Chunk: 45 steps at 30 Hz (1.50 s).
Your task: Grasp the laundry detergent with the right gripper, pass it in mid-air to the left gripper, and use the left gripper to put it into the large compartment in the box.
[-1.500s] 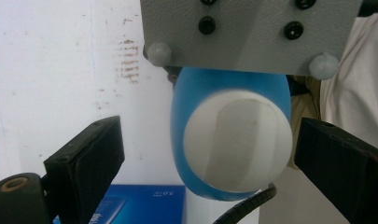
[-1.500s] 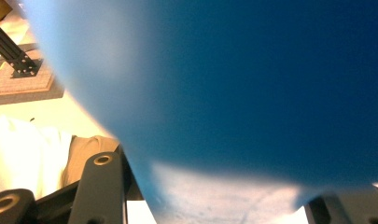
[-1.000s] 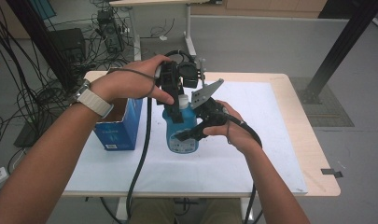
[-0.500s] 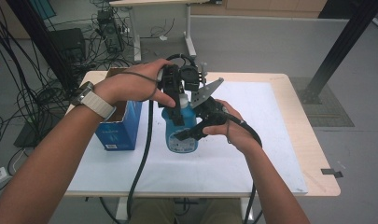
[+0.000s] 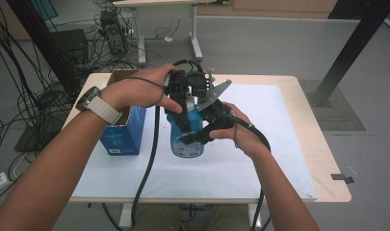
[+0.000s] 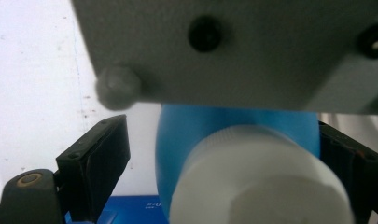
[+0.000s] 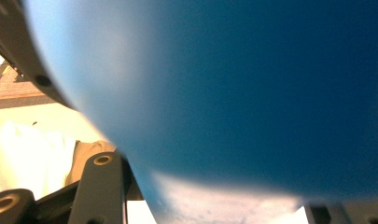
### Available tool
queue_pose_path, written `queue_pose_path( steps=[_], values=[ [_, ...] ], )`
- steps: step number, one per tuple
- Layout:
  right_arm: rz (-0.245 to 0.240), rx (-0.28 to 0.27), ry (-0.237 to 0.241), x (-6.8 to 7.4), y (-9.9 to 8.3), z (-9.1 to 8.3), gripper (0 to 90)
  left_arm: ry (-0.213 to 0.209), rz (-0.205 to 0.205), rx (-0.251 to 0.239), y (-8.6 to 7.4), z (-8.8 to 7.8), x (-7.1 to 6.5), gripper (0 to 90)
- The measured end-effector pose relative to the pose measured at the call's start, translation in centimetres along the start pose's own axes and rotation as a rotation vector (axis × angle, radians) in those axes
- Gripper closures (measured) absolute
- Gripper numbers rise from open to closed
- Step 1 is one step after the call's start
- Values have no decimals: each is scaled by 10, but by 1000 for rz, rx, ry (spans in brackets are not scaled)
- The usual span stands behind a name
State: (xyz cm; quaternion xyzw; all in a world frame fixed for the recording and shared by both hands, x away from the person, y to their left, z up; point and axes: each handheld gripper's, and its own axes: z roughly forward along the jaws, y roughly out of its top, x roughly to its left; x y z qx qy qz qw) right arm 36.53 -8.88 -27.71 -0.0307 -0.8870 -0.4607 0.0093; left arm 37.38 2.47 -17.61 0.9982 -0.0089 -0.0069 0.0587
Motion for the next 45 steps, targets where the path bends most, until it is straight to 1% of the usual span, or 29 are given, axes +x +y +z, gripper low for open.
queue_pose_path(
  steps=[5, 6, 9, 10, 11, 12, 14, 16, 18, 25, 26, 27, 34, 35, 36, 41, 42, 43, 45],
  values=[
    [-6, 2, 2, 0, 1, 0, 438, -5, 3, -5, 0, 1, 0, 156],
    [28, 13, 0, 3, 2, -1, 438, -5, 4, -5, 0, 2, 0, 159],
    [25, 11, 0, 3, 2, 0, 438, -8, 3, -7, 0, 3, -1, 174],
    [40, 14, 0, 4, 2, -1, 438, -8, -4, -12, 1, 4, -1, 176],
    [38, 13, -2, 4, 2, -1, 438, -10, 6, -3, 1, 4, -1, 179],
    [42, 12, -1, 4, 2, -1, 438, -12, 5, -3, 1, 5, -1, 187],
    [-5, -2, 0, 1, 1, -1, 438, -11, 4, -5, 1, 5, -1, 192],
    [10, 2, 0, 2, 1, -1, 438, -12, 6, -6, 1, 5, -1, 195],
    [4, 0, -1, 2, 1, -1, 438, -15, 7, -11, 0, 5, -1, 203],
    [7, -6, 3, 3, 2, -1, 438, -24, 15, -15, 1, 4, -2, 269],
    [6, -7, 3, 3, 2, -1, 438, -28, 22, -14, 1, 5, -2, 281],
    [18, -2, 2, 4, 2, -1, 438, -31, 20, -17, 0, 5, -2, 301],
    [20, 0, 3, 4, 1, 0, 438, -50, 24, -21, -1, 7, -2, 377],
    [9, -3, 5, 3, 0, 0, 438, -50, 25, -21, -1, 7, -2, 389],
    [3, -5, 5, 2, 0, 1, 438, -51, 24, -21, -1, 8, -1, 390],
    [6, -2, 6, 3, 0, 2, 438, -53, 24, -26, -2, 9, -2, 395],
    [14, -2, 19, 4, 0, 1, 439, -52, 23, -26, -2, 9, -2, 396],
    [12, 2, 8, 3, 0, 1, 438, -53, 22, -26, -2, 9, -2, 397],
    [8, 0, 8, 3, 0, 2, 438, -55, 21, -27, -2, 9, -2, 397]
  ],
)
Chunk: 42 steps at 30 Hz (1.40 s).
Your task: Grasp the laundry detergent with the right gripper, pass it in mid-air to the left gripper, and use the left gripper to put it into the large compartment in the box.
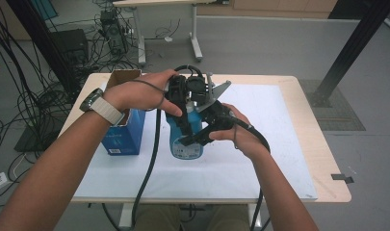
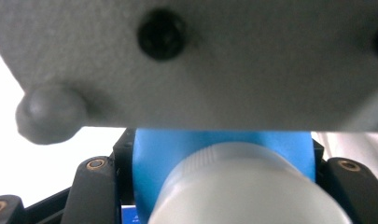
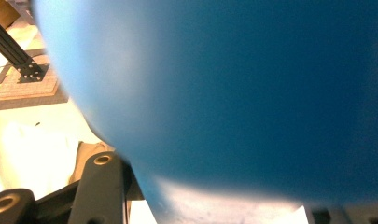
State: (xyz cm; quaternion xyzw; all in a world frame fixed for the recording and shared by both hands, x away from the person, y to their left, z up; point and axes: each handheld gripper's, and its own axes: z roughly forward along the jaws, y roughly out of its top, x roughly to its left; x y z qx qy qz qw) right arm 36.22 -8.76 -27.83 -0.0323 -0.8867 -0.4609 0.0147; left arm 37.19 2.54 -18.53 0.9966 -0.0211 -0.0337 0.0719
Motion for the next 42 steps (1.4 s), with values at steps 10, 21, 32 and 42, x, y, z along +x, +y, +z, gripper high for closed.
queue_pose_path(
  steps=[10, 21, 32, 42],
  values=[
    [-6, 2, 10, 2, -1, -2, 438, 4, 9, -7, 1, 0, -1, 397],
    [8, 7, 8, 3, 0, -3, 438, 2, 14, -8, 2, 0, -1, 397],
    [3, 11, 8, 3, 0, -4, 438, 3, 16, -14, 2, 0, -2, 396],
    [-2, 11, 7, 4, 2, -4, 437, 4, 11, -19, 1, -2, -3, 396]
  ],
)
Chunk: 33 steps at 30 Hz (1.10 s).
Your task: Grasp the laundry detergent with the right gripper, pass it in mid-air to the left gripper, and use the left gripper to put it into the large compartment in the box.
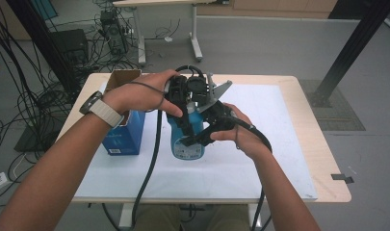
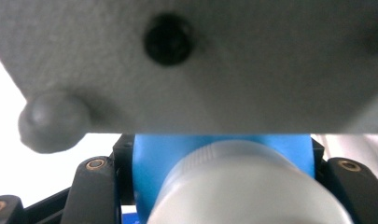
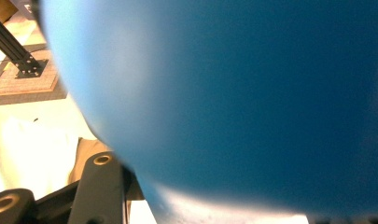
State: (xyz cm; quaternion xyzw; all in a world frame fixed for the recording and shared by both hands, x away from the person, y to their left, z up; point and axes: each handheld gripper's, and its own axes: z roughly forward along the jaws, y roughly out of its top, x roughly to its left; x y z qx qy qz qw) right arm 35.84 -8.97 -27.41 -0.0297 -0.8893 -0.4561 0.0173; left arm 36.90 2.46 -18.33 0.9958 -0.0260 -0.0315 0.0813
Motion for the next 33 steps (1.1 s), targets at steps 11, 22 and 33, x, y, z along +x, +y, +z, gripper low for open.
queue_pose_path(
  steps=[11, 22, 33],
  values=[
    [9, 8, -1, 1, 1, -1, 437, 0, -5, -7, 0, 0, 0, 395],
    [7, 21, -15, 1, 1, -2, 437, 3, -7, -19, -1, 1, 0, 395],
    [-3, 22, -8, 1, 2, -2, 436, 5, -6, -22, -1, 0, -1, 395]
  ],
)
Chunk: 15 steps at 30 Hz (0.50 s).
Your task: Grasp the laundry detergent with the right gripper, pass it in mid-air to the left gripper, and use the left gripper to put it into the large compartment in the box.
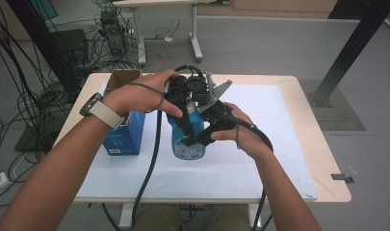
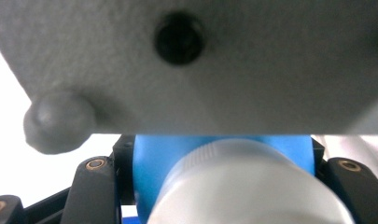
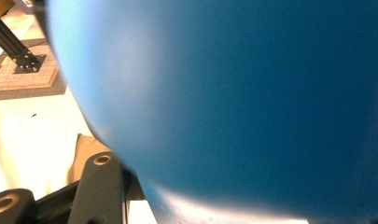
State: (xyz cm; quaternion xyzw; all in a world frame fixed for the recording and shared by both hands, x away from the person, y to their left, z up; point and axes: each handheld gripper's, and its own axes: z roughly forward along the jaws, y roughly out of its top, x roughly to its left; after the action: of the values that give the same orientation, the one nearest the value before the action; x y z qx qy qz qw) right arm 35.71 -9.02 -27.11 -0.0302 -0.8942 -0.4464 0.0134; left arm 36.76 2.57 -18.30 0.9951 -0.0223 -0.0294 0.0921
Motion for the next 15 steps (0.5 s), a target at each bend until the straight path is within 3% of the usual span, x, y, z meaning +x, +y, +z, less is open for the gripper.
queue_pose_path(
  steps=[15],
  values=[
    [-1, 4, -13, 1, 1, -2, 436, 3, -2, -3, 0, -1, -1, 395]
  ],
)
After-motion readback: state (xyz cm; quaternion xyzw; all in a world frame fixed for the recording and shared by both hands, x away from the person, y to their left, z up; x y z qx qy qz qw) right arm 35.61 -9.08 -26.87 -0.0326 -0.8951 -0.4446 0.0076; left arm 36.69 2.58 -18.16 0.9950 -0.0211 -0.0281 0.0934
